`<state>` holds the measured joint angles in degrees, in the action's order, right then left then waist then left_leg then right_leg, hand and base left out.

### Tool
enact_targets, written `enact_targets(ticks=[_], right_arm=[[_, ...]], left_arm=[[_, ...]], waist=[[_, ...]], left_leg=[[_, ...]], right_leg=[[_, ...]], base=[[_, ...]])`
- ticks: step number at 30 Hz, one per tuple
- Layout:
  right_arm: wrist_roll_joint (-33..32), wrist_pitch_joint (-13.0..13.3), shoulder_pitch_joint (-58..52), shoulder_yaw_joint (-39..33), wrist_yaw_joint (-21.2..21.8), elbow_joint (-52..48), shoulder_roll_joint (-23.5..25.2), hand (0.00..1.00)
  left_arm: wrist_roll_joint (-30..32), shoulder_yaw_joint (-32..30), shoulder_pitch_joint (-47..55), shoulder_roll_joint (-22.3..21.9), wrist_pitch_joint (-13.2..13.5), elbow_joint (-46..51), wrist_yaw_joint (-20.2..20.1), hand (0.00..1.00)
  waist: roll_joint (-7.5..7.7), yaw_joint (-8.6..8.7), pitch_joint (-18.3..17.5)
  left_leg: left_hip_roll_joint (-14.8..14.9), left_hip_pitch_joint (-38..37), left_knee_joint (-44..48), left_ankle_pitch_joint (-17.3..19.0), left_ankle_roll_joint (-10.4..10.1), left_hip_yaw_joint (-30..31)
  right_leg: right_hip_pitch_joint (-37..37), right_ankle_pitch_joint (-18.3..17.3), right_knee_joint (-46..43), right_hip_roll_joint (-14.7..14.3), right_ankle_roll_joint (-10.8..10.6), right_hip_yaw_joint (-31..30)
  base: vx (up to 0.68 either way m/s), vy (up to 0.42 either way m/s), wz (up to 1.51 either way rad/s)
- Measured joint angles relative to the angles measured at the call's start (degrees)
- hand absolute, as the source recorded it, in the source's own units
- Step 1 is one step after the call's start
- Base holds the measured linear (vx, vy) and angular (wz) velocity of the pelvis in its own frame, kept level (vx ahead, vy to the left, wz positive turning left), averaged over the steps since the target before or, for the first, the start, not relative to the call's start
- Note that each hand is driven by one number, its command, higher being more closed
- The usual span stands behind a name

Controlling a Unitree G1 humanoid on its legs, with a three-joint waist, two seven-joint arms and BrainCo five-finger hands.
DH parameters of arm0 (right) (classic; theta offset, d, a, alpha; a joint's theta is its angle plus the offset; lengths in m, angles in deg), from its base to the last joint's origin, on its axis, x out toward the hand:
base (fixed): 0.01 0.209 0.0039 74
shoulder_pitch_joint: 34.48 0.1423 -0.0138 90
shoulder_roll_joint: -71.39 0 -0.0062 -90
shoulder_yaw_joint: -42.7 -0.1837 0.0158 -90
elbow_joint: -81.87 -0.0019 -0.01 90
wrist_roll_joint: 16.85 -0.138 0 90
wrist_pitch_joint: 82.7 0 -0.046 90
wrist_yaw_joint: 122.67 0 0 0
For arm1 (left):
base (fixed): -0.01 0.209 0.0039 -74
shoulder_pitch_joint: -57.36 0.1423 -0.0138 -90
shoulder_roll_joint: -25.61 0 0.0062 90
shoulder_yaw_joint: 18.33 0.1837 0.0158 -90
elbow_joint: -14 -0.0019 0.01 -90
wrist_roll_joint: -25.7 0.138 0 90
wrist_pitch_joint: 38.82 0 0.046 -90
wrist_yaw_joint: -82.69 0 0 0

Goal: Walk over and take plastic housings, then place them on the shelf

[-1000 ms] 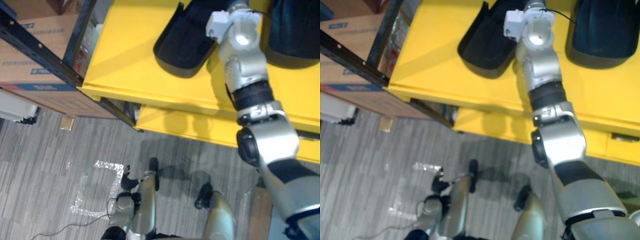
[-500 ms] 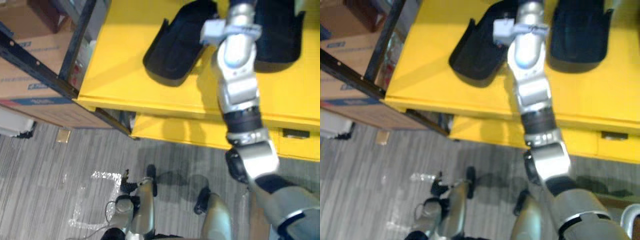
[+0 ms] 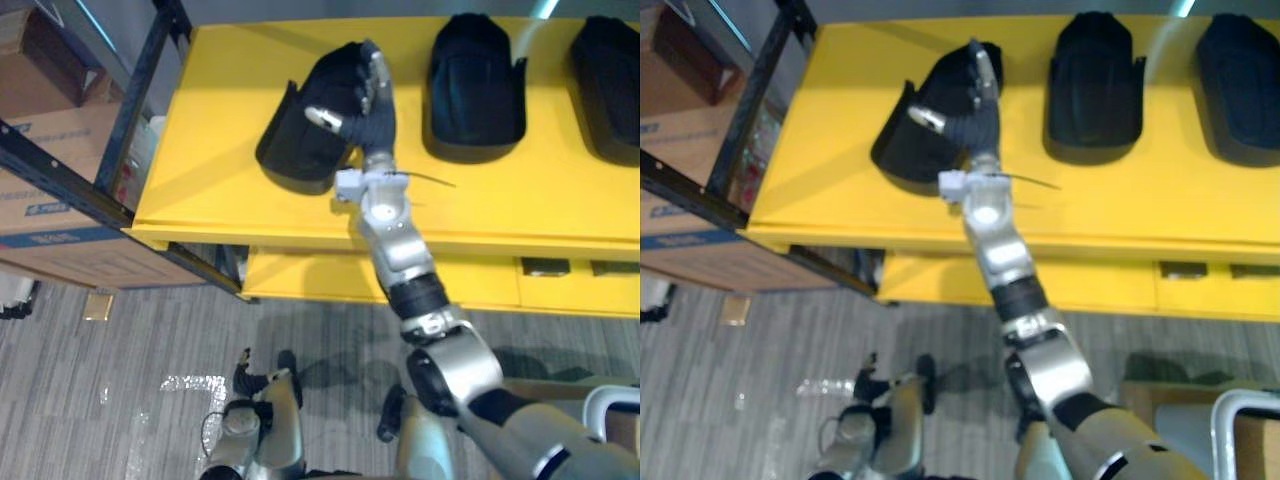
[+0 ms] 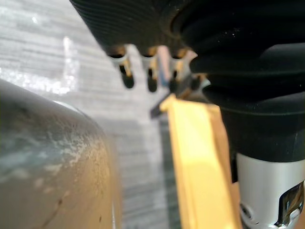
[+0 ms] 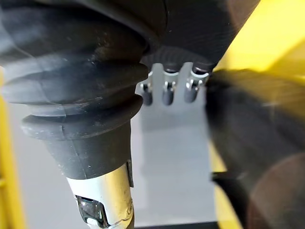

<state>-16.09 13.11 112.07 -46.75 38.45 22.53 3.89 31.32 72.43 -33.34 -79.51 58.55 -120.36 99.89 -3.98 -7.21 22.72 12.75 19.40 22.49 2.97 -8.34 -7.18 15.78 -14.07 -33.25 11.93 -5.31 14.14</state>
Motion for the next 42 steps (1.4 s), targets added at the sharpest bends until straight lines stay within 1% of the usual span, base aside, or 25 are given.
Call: enact_targets(ticks=[1,4,6,8,13,17,19,22,26,31,33,34,36,40,42], right_arm=[[0.0,0.0,0.0,-1.3,-0.2,0.0,0.0,0.0],[0.4,-0.2,0.0,-4.9,-2.9,0.0,-0.2,0.0],[2.7,-1.3,0.0,-8.5,-5.8,-0.3,-0.8,0.0],[5.6,-2.2,0.0,-10.1,-8.2,-0.4,-1.0,0.0],[9.3,-2.4,0.1,-12.9,-11.3,-1.5,-1.3,0.0],[8.9,-2.6,0.1,-14.0,-11.0,-1.5,-1.4,0.0],[6.8,-2.6,0.5,-15.3,-10.0,-1.2,-1.7,0.0],[3.9,-2.6,1.5,-15.4,-8.1,0.0,-3.1,0.0],[1.3,-2.6,5.0,-15.6,-5.8,5.2,-5.1,0.0],[-1.6,-2.6,7.7,-15.9,-3.7,8.9,-7.6,0.0],[-2.7,-2.6,7.8,-16.4,-3.1,9.3,-9.2,0.0],[-3.4,-2.6,8.3,-16.5,-2.5,10.3,-10.3,0.0],[-3.5,-2.9,9.4,-16.9,-1.9,11.8,-11.7,0.0],[-4.5,-3.4,11.5,-17.0,-0.8,14.4,-13.2,0.0],[-4.7,-3.5,12.8,-17.4,0.0,16.0,-13.7,0.0]], left_arm=[[0.0,0.0,0.4,0.0,0.0,0.4,0.0,0.0],[0.1,0.0,0.6,0.0,0.0,0.7,0.0,0.0],[0.1,0.0,0.7,0.0,0.0,0.7,0.0,0.0],[0.2,-0.1,0.7,0.1,0.0,0.7,0.1,0.0],[1.8,-0.1,0.7,0.0,0.0,1.1,0.2,0.0],[2.1,0.0,0.7,-0.1,0.0,1.3,0.2,0.0],[2.1,0.0,0.7,-0.1,0.0,1.6,0.2,0.0],[2.1,0.0,0.7,-0.1,0.0,1.7,0.2,0.0],[2.1,0.0,0.7,-0.1,0.1,1.7,0.1,0.0],[1.9,0.0,0.7,-0.1,0.1,1.6,0.0,0.0],[1.9,0.0,0.7,-0.1,0.1,1.5,-0.1,0.0],[1.9,0.0,0.7,-0.1,0.1,1.5,-0.2,0.0],[1.8,0.0,0.7,-0.1,0.1,1.5,-0.3,0.0],[1.7,0.0,0.8,-0.1,0.1,0.9,-0.6,0.0],[1.7,0.0,0.8,-0.1,0.1,0.7,-0.7,0.0]], waist=[[0.02,0.0,0.0],[0.03,0.11,0.0],[0.27,0.06,-0.1],[0.69,0.08,-0.4],[0.93,-0.15,-0.5],[0.93,-0.28,-0.5],[0.93,-0.36,-0.5],[0.92,-0.36,-0.5],[0.91,-0.37,-0.5],[0.85,-0.74,-0.5],[0.61,-1.04,-0.7],[0.17,-1.17,-1.0],[-0.14,-1.33,-1.1],[-1.07,-1.51,-1.7],[-1.28,-1.53,-1.8]], left_leg=[[-0.1,0.0,0.0,0.0,0.0,0.1],[-0.3,0.1,-0.1,0.0,0.0,0.3],[-0.5,0.3,-0.2,0.0,0.0,0.6],[-0.7,0.6,-0.2,0.0,0.1,0.6],[-1.2,0.7,-0.7,0.0,0.2,1.3],[-1.2,0.7,-0.9,0.0,0.2,1.3],[-1.3,0.7,-0.8,0.0,0.2,1.3],[-1.2,0.8,-0.6,0.0,0.2,1.3],[-1.3,0.8,-0.7,0.1,0.3,1.3],[-1.6,1.0,-0.1,0.3,0.7,1.3],[-1.9,1.1,-0.1,0.3,0.7,1.4],[-2.1,1.6,0.0,0.3,0.7,1.6],[-2.7,1.9,-0.1,0.1,0.9,1.5],[-3.1,1.9,-0.1,0.0,1.0,1.8],[-3.3,1.9,-0.1,0.0,1.0,1.9]], right_leg=[[-0.1,0.0,0.0,0.1,0.0,0.1],[-0.5,0.0,0.1,0.3,0.0,0.9],[-0.9,0.0,0.3,0.7,0.0,1.8],[-0.9,0.0,0.6,1.0,0.0,2.1],[-1.7,0.0,1.4,1.2,-0.1,3.1],[-1.7,0.0,1.6,1.2,-0.1,3.2],[-1.8,0.0,1.5,1.2,-0.1,3.2],[-1.8,0.0,1.3,1.2,-0.1,3.2],[-1.7,-0.1,1.2,1.4,-0.1,3.3],[-1.7,-0.3,0.9,1.8,-0.2,3.3],[-1.6,-0.3,0.7,2.1,-0.3,3.3],[-1.3,-0.3,0.7,2.3,-0.3,3.5],[-0.6,-0.5,0.1,2.9,-0.5,3.4],[-0.6,-0.5,-0.3,3.3,-0.6,3.4],[-0.6,-0.6,-0.3,3.4,-0.7,3.4]], base=[[0.01,0.004,0.05],[0.01,0.006,0.1],[0.0,0.017,0.17],[0.01,0.022,0.09],[0.02,0.008,0.1],[0.01,-0.001,0.01],[0.0,0.0,0.0],[0.0,0.0,0.0],[-0.02,0.009,0.01],[-0.02,0.009,0.01],[-0.01,0.021,0.06],[-0.01,0.019,0.07],[0.0,0.015,0.07],[0.01,0.002,0.02],[0.0,-0.002,0.04]])
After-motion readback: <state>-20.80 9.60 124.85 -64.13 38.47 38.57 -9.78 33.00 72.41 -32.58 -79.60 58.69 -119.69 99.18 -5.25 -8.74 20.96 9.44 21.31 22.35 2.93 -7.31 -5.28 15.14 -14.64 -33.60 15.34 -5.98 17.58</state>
